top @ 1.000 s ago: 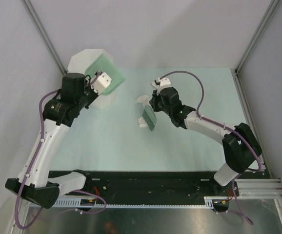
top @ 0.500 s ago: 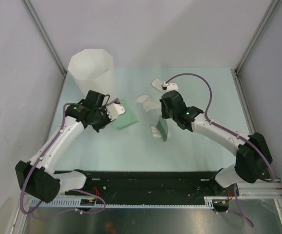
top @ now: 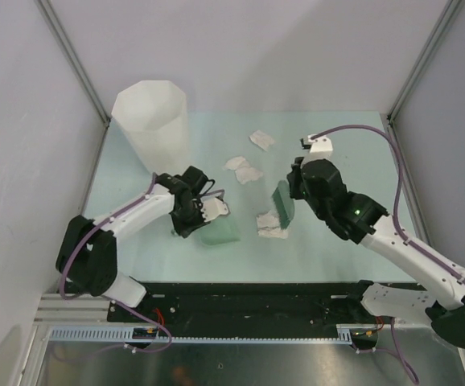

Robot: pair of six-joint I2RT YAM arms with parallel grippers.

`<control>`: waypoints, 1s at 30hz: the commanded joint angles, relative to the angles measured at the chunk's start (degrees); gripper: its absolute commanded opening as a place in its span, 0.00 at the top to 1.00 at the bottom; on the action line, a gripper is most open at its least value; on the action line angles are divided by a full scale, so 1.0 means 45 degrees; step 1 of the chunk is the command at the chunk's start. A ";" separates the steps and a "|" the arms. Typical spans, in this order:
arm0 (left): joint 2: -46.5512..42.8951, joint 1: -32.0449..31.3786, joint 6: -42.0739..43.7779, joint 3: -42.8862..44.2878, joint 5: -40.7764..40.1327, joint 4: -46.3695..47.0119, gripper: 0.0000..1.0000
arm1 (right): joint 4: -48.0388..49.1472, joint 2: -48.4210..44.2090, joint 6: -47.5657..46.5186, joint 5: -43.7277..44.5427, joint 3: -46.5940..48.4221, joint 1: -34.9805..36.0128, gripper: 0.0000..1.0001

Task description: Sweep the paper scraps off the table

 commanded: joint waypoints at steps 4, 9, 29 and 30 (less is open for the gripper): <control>0.1223 -0.1028 -0.0365 0.0053 -0.0079 0.0647 1.00 | -0.1253 0.0703 0.0060 0.6298 -0.0747 0.0256 1.00; 0.1908 -0.1419 -0.0482 0.0248 -0.0352 0.0843 1.00 | -0.0475 0.2169 -0.0116 0.7764 -0.1314 0.0744 1.00; 0.2319 -0.1615 -0.0307 0.0502 -0.0002 0.1097 1.00 | 0.4786 0.0338 0.0410 -0.0165 -0.1607 0.1664 1.00; 0.2319 -0.1596 -0.0288 0.0502 0.0037 0.1097 1.00 | 0.4569 -0.0128 0.0469 0.0069 -0.1607 0.1489 1.00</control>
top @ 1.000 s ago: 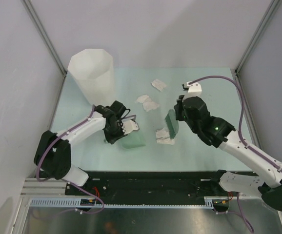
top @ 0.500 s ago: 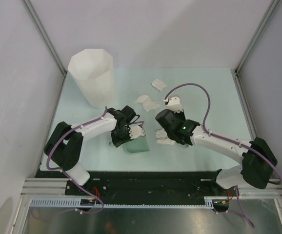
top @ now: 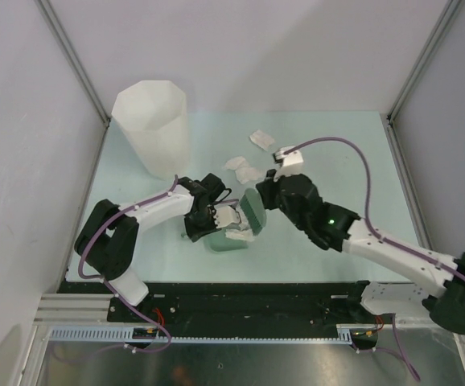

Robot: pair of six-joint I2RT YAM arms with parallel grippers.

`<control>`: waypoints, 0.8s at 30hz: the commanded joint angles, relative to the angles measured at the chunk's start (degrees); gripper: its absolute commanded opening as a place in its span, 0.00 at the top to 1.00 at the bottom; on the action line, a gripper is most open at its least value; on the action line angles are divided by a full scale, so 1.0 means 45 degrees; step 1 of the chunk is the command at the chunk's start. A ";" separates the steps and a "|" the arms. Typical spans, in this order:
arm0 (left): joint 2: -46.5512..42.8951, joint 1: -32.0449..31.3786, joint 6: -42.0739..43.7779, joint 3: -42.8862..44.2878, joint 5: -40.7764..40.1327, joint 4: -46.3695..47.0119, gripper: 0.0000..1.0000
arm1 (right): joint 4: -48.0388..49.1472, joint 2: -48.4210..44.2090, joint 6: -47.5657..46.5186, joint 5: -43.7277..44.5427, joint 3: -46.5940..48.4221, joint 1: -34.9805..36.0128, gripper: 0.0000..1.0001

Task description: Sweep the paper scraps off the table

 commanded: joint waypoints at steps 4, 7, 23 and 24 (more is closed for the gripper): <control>0.0108 -0.0114 0.0048 0.0323 0.0602 0.0209 1.00 | -0.0537 -0.2395 0.0323 0.2407 0.0093 -0.0534 1.00; 0.0128 -0.0095 0.0048 0.0362 0.0641 0.0228 1.00 | -0.1455 -0.2553 0.0439 0.3387 0.0093 -0.0787 1.00; 0.0167 -0.0095 -0.0011 0.0401 0.0602 0.0228 1.00 | 0.0605 0.2954 0.0049 0.3320 0.0093 0.0384 1.00; 0.0148 -0.0095 -0.0010 0.0401 0.0621 0.0228 1.00 | 0.1039 0.2974 0.0185 0.1824 0.0112 0.0403 1.00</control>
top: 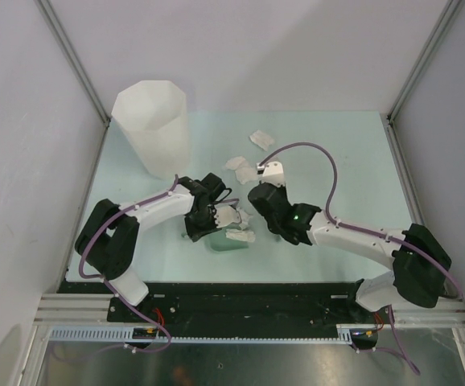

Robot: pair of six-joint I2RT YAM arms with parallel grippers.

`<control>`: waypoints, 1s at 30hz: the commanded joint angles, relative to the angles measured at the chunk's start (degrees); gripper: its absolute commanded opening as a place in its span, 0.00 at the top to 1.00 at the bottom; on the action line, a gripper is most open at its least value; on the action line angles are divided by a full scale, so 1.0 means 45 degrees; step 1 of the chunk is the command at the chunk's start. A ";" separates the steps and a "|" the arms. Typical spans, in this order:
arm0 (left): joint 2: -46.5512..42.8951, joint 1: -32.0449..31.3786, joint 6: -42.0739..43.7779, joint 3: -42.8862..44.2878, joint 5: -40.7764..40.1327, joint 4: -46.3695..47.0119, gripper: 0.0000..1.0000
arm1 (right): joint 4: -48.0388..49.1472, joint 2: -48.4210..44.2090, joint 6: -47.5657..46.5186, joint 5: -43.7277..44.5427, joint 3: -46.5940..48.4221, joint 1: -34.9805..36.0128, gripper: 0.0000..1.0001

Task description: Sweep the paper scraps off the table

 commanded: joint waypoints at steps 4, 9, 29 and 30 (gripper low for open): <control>0.0230 -0.0061 -0.0088 0.0377 0.0544 0.0248 1.00 | 0.4556 -0.0066 0.0780 -0.5881 0.0107 0.0200 1.00; 0.0036 0.0231 -0.0263 0.0669 0.0874 0.0345 1.00 | 0.4798 -0.1490 0.1311 -0.6205 0.0107 0.0141 1.00; -0.2794 0.2359 -0.1551 0.3539 0.4334 0.0443 1.00 | -0.0827 -0.8972 -0.0840 0.1594 0.0107 -0.1010 1.00; -0.2913 0.2458 -0.1611 0.4005 0.4236 0.0443 1.00 | -0.1042 -0.9148 -0.0780 0.1594 0.0107 -0.1282 1.00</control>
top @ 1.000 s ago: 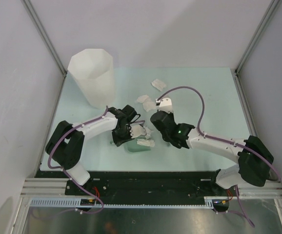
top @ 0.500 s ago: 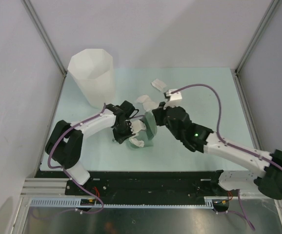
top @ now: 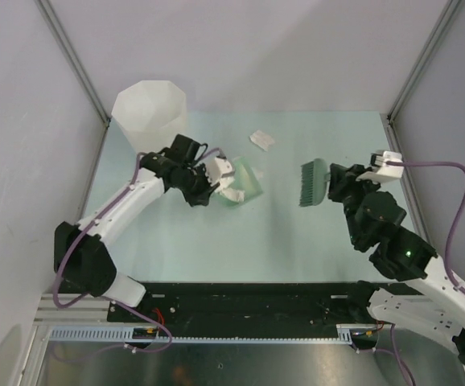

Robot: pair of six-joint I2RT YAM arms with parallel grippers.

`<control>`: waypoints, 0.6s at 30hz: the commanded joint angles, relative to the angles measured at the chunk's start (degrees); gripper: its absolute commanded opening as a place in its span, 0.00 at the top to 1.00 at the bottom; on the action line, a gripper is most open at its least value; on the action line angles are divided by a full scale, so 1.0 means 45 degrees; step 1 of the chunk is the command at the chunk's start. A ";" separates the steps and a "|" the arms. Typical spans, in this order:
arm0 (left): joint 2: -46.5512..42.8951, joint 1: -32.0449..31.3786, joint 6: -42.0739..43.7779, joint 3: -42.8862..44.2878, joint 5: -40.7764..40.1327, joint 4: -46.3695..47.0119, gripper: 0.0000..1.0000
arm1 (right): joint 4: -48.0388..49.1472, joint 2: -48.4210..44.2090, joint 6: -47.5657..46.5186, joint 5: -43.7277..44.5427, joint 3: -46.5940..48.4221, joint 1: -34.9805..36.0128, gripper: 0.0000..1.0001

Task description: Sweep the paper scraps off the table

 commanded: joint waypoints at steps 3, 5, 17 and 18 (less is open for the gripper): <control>-0.1492 0.1033 -0.1122 0.2509 0.0606 0.0084 1.00 | -0.1662 -0.0660 0.0114 0.0914 0.0258 -0.0877 1.00; -0.1648 0.1597 -0.1473 0.3117 0.0392 0.0103 1.00 | -0.1917 -0.0797 0.0153 0.0855 0.0239 -0.1053 1.00; -0.1475 0.3825 -0.2121 0.7160 -0.3297 -0.0053 1.00 | -0.2015 -0.0563 0.0329 0.0231 0.0063 -0.1210 1.00; -0.1377 0.3885 -0.2042 0.7666 -0.3707 -0.0131 1.00 | -0.1937 -0.0524 0.0291 0.0191 0.0043 -0.1210 1.00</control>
